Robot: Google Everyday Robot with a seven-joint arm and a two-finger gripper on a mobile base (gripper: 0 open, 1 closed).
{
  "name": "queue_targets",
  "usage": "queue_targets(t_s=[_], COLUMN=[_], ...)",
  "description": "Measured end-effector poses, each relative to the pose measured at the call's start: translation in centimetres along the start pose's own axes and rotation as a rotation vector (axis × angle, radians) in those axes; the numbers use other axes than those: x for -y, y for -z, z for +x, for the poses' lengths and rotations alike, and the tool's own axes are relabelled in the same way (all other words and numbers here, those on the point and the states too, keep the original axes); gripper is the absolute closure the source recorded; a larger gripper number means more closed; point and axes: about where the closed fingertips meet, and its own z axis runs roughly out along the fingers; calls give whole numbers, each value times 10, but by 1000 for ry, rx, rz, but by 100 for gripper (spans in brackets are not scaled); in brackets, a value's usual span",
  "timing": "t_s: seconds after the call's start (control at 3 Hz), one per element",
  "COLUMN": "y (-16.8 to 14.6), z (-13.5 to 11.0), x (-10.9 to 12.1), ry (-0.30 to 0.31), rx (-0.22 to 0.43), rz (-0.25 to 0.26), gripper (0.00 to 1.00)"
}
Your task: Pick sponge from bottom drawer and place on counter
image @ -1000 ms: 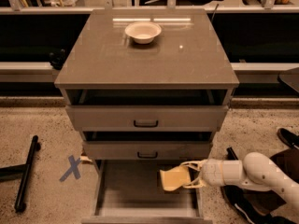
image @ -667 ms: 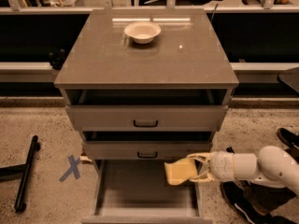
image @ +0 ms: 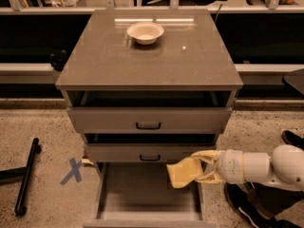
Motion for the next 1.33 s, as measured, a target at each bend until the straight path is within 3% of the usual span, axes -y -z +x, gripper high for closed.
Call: queue_targets(t_s=[0.33, 1.0, 1.33], y=[6, 48, 57], z=[-1, -15, -31], x=[22, 125, 160], ry=[-1, 10, 28], rx=[5, 25, 31], rz=[28, 156, 197], gripper=[100, 100, 100])
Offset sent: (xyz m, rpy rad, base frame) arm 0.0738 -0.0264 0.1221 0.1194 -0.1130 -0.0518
